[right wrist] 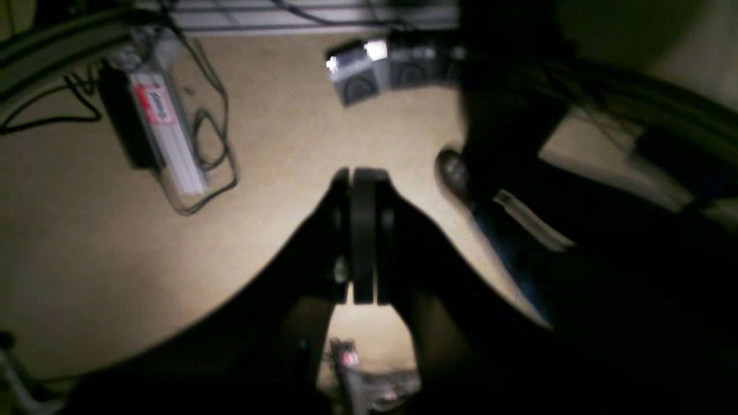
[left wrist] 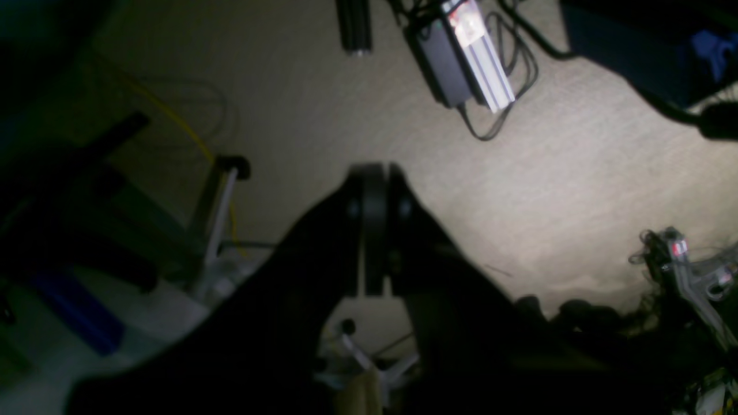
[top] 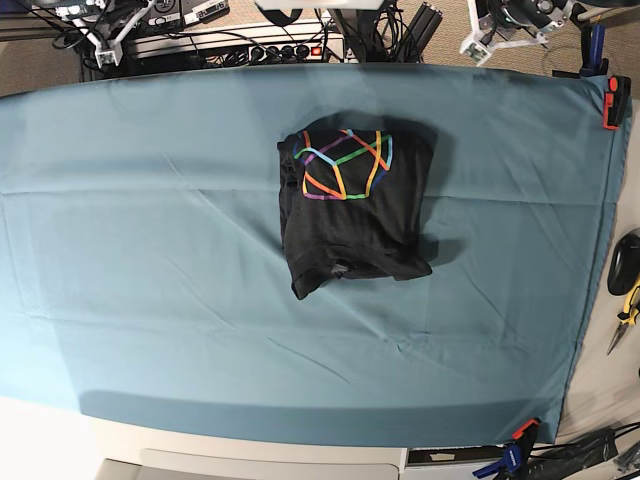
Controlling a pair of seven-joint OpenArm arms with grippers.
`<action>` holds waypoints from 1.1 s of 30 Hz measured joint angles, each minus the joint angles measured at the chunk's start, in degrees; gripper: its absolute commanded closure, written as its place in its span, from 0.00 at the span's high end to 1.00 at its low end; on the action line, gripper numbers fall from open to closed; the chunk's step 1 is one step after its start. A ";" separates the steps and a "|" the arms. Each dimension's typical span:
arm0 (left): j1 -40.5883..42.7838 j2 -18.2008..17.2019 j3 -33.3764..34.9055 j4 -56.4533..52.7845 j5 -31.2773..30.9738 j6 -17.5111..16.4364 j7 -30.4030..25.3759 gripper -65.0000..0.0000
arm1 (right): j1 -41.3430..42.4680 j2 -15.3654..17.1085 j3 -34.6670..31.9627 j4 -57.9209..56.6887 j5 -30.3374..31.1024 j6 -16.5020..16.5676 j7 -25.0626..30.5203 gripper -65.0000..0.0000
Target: Fold the T-shirt properly
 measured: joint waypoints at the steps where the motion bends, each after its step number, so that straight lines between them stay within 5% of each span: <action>1: -0.02 0.00 0.00 -0.66 1.36 1.60 -0.55 0.00 | 0.81 0.04 0.00 -1.92 0.00 0.00 -0.15 0.00; 10: -0.02 0.22 0.00 -12.74 3.17 3.34 -2.25 0.00 | 4.37 0.02 0.00 -13.86 -0.02 0.17 4.79 0.00; 18: -0.70 0.68 -0.02 -26.36 3.21 3.48 -15.63 0.00 | 6.62 -0.07 0.00 -24.15 0.00 0.20 13.55 0.00; 23: -6.47 6.21 -0.09 -41.00 2.64 3.85 -29.64 0.00 | 14.45 0.02 -0.61 -40.85 0.13 0.20 20.57 0.00; 28: -16.17 11.19 0.07 -59.06 -3.17 2.62 -29.90 0.00 | 25.73 -0.24 -2.80 -65.70 0.02 0.17 31.28 0.00; 33: -23.85 13.60 0.00 -70.95 -4.09 2.71 -31.06 0.00 | 32.33 -0.22 -3.04 -76.98 -9.66 -0.26 40.63 0.00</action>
